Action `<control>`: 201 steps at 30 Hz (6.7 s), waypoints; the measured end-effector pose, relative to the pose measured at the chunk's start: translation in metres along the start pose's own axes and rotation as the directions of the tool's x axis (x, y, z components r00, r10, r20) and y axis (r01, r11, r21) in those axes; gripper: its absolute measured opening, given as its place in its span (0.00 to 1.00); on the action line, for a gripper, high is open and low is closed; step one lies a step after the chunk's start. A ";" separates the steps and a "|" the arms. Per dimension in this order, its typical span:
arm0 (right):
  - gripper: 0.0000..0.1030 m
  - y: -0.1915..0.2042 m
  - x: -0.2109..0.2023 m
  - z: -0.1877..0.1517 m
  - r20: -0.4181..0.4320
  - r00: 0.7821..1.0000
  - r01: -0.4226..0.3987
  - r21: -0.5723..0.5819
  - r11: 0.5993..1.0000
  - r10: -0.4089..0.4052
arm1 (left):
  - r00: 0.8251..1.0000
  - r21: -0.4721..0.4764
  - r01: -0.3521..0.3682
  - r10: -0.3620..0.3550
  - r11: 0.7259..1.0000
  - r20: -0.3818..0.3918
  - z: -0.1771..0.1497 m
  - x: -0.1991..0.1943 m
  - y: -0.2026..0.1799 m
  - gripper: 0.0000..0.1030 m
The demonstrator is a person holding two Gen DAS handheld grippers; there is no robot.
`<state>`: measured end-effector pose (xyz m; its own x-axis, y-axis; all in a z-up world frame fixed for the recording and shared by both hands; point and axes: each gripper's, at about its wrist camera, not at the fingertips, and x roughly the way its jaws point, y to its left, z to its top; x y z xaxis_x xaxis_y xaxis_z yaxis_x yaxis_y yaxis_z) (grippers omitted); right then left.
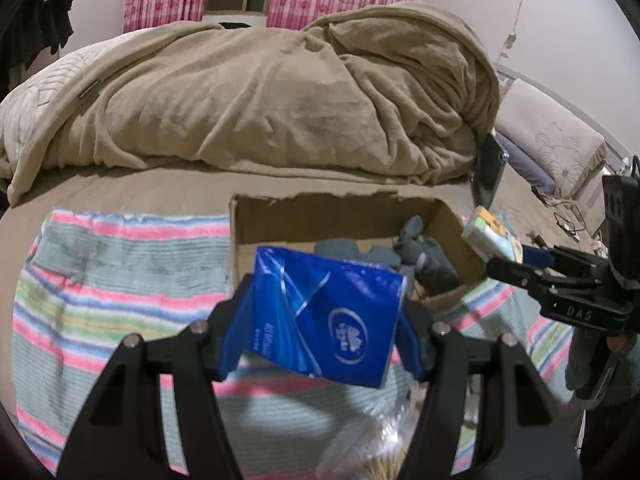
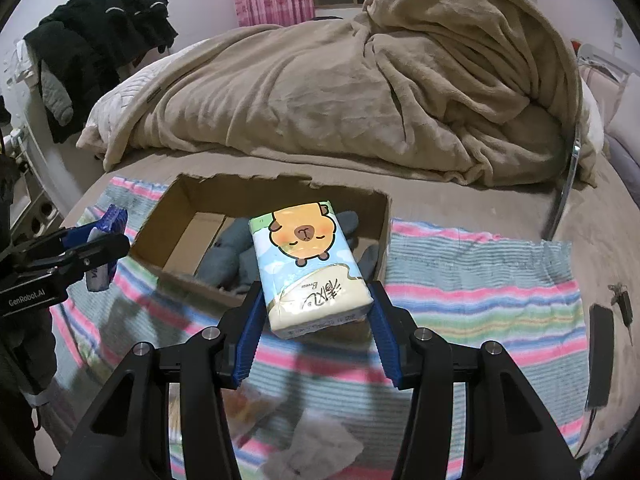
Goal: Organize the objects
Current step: 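Carry both tissue packs into the cardboard box and open both tools, then grasp the cotton swab bag with the left tool while the right tool grasps the white towel, then lift the cotton swab bag and white towel toward the cardboard box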
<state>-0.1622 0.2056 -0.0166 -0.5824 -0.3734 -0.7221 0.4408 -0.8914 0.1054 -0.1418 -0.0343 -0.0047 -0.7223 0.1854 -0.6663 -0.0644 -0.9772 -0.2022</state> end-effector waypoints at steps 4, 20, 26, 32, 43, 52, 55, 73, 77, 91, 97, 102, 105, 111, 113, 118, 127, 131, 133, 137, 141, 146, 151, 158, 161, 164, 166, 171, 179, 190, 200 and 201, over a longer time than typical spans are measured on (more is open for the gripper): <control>0.51 -0.007 0.011 0.004 -0.006 1.000 0.002 0.008 1.000 -0.002 | 1.000 0.011 -0.005 0.005 1.000 -0.005 0.007 0.015 0.000 0.61; 0.52 -0.019 0.042 0.016 -0.030 1.000 0.006 0.022 1.000 -0.006 | 0.998 -0.025 -0.021 0.020 0.999 -0.057 0.021 0.060 0.009 0.63; 0.52 -0.023 0.049 0.021 -0.023 1.000 0.010 0.037 0.999 -0.010 | 0.996 -0.029 -0.051 0.048 0.998 -0.080 0.026 0.076 0.013 0.63; 0.52 -0.022 0.047 0.021 -0.016 1.000 0.017 0.041 0.999 -0.016 | 0.994 -0.024 -0.070 0.068 0.997 -0.087 0.029 0.079 0.013 0.73; 0.62 -0.016 0.018 0.017 0.009 1.000 0.019 0.055 0.998 -0.020 | 0.997 -0.045 -0.060 0.057 0.997 -0.051 0.026 0.049 0.011 0.81; 0.64 -0.006 -0.005 0.001 0.009 0.999 0.031 0.065 0.997 -0.032 | 1.000 -0.082 -0.016 0.015 0.996 -0.021 0.006 0.009 0.008 0.87; 0.64 -0.004 -0.012 -0.007 0.005 0.999 0.036 0.074 0.997 -0.036 | 1.000 -0.086 -0.007 0.005 0.996 -0.019 -0.003 0.000 0.003 0.91; 0.64 0.002 -0.025 -0.056 -0.050 0.999 0.024 0.102 0.995 -0.019 | 0.994 -0.135 0.002 -0.017 0.991 -0.108 -0.065 -0.017 -0.012 0.93; 0.64 0.004 -0.024 -0.069 -0.066 0.998 0.016 0.103 0.995 -0.009 | 0.992 -0.140 0.000 -0.017 0.990 -0.123 -0.078 -0.015 -0.015 0.93; 0.64 0.005 -0.017 -0.099 -0.118 0.993 0.002 0.118 0.993 0.012 | 0.977 -0.179 -0.008 -0.031 0.984 -0.210 -0.117 -0.002 -0.017 0.93; 0.64 0.004 -0.012 -0.105 -0.136 0.990 -0.007 0.123 0.992 0.024 | 0.966 -0.190 -0.011 -0.038 0.982 -0.254 -0.134 0.007 -0.022 0.93; 0.64 0.001 -0.008 -0.110 -0.150 0.988 -0.004 0.133 0.991 0.024 | 0.970 -0.211 -0.005 -0.047 0.977 -0.237 -0.137 0.010 -0.022 0.93; 0.64 -0.001 -0.003 -0.112 -0.162 0.987 0.000 0.137 0.991 0.022 | 0.968 -0.213 -0.011 -0.042 0.977 -0.247 -0.137 0.017 -0.022 0.93; 0.64 -0.003 0.001 -0.115 -0.175 0.984 0.006 0.134 0.991 0.018 | 0.968 -0.176 -0.033 -0.012 0.984 -0.249 -0.136 0.024 -0.028 0.93; 0.64 -0.005 0.002 -0.116 -0.182 0.983 0.010 0.137 0.990 0.015 | 0.969 -0.149 -0.042 0.004 0.988 -0.248 -0.136 0.025 -0.032 0.92; 0.64 -0.007 0.009 -0.123 -0.210 0.977 0.003 0.144 0.990 0.027 | 0.974 -0.083 -0.039 0.019 0.996 -0.227 -0.138 0.025 -0.043 0.77; 0.39 0.004 0.005 -0.119 -0.193 0.979 -0.039 0.115 0.993 0.061 | 0.980 -0.071 -0.020 0.006 0.997 -0.197 -0.139 0.020 -0.041 0.54; 0.39 0.005 0.001 -0.116 -0.183 0.981 -0.044 0.111 0.993 0.064 | 0.982 -0.076 -0.018 0.004 0.997 -0.187 -0.137 0.014 -0.039 0.53; 0.39 0.005 -0.003 -0.114 -0.171 0.983 -0.047 0.111 0.993 0.066 | 0.984 -0.078 -0.020 0.006 0.997 -0.179 -0.135 0.011 -0.038 0.52; 0.38 0.007 -0.008 -0.109 -0.151 0.986 -0.052 0.104 0.993 0.067 | 0.988 -0.085 -0.029 0.016 0.996 -0.155 -0.130 -0.001 -0.032 0.52; 0.38 0.009 -0.014 -0.102 -0.129 0.989 -0.058 0.096 0.994 0.070 | 0.991 -0.094 -0.037 0.024 0.995 -0.131 -0.123 -0.011 -0.026 0.52; 0.38 0.011 -0.021 -0.090 -0.101 0.992 -0.063 0.087 0.994 0.071 | 0.995 -0.101 -0.043 0.033 0.994 -0.099 -0.111 -0.024 -0.017 0.52; 0.38 0.011 -0.026 -0.077 -0.072 0.995 -0.065 0.076 0.995 0.070 | 0.996 -0.106 -0.045 0.037 0.993 -0.077 -0.101 -0.029 -0.013 0.52; 0.38 0.012 -0.031 -0.059 -0.034 0.997 -0.071 0.063 0.996 0.073 | 0.999 -0.104 -0.048 0.045 0.993 -0.027 -0.081 -0.038 -0.007 0.52; 0.38 0.013 -0.031 -0.050 -0.021 0.997 -0.073 0.056 0.996 0.074 | 0.999 -0.101 -0.049 0.049 0.994 -0.005 -0.070 -0.039 -0.004 0.52; 0.38 0.015 -0.032 -0.043 -0.009 0.997 -0.077 0.047 0.996 0.077 | 0.999 -0.092 -0.051 0.053 0.994 0.015 -0.060 -0.040 -0.002 0.52; 0.38 0.016 -0.030 -0.036 -0.003 0.997 -0.079 0.041 0.996 0.079 | 0.998 -0.088 -0.053 0.055 0.995 0.023 -0.055 -0.039 -0.001 0.52; 0.38 0.018 -0.028 -0.023 0.016 0.996 -0.086 0.031 0.996 0.086 | 0.998 -0.080 -0.057 0.060 0.995 0.037 -0.037 -0.037 0.002 0.52; 0.38 0.018 -0.017 0.000 0.041 0.994 -0.102 0.028 0.994 0.101 | 0.997 -0.064 -0.065 0.068 0.996 0.043 -0.014 -0.026 0.005 0.52; 0.39 0.019 0.004 0.020 0.038 0.993 -0.109 0.007 0.994 0.108 | 0.997 -0.057 -0.063 0.066 0.996 0.044 0.004 -0.007 0.010 0.52; 0.39 0.023 0.033 0.027 0.004 0.993 -0.116 -0.013 0.993 0.116 | 0.998 -0.047 -0.066 0.066 0.997 -0.006 0.012 0.030 0.018 0.52; 0.39 0.023 0.036 0.027 0.000 0.993 -0.117 -0.015 0.993 0.117 | 0.998 -0.045 -0.065 0.065 0.997 -0.011 0.011 0.033 0.019 0.52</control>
<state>-0.1911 0.1643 -0.0214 -0.5269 -0.4752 -0.7047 0.5160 -0.8377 0.1790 -0.1748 -0.0475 -0.0224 -0.7174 0.1227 -0.6858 0.0143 -0.9816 -0.1906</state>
